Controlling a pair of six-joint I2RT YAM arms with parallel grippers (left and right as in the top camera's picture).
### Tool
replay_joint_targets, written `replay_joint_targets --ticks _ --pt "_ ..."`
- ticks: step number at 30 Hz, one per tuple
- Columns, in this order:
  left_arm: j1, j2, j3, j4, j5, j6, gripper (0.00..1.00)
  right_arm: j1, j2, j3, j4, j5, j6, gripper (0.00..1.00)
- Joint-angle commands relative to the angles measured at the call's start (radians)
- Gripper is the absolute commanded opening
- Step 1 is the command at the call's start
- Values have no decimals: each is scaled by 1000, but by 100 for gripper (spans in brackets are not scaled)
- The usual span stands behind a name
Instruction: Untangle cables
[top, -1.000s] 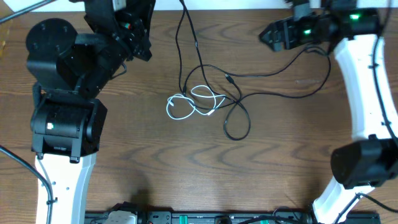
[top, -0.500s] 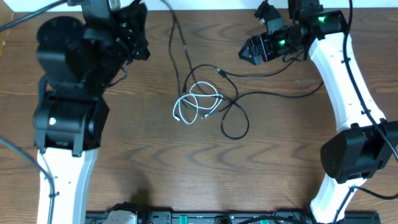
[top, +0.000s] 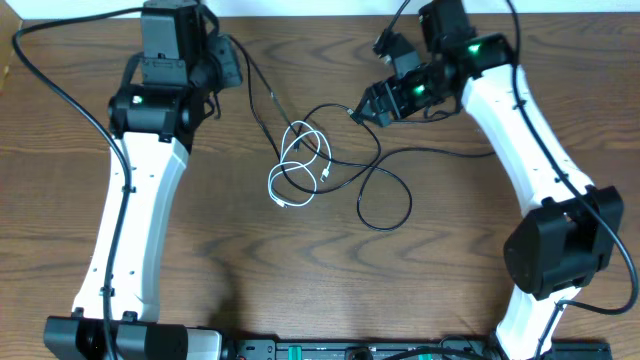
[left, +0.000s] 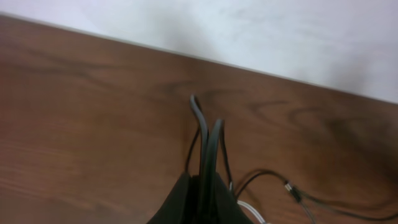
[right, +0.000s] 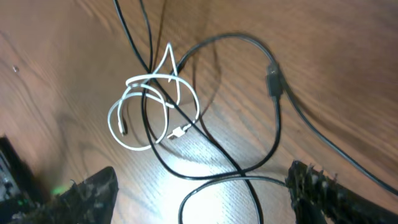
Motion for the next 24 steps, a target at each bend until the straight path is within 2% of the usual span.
replay_joint_targets --ticks 1,9,15,24 --pt "30 -13 3 -41 -25 -11 7 41 1 -71 73 -35 -19 84" --pt "50 -13 3 -181 -18 -10 7 129 27 -196 380 -30 -18 83" --pt "50 -13 3 -225 -18 -10 8 151 126 -198 457 -40 -18 79" --pt "50 -13 3 -249 -14 -11 7 156 254 -198 562 -156 19 74"
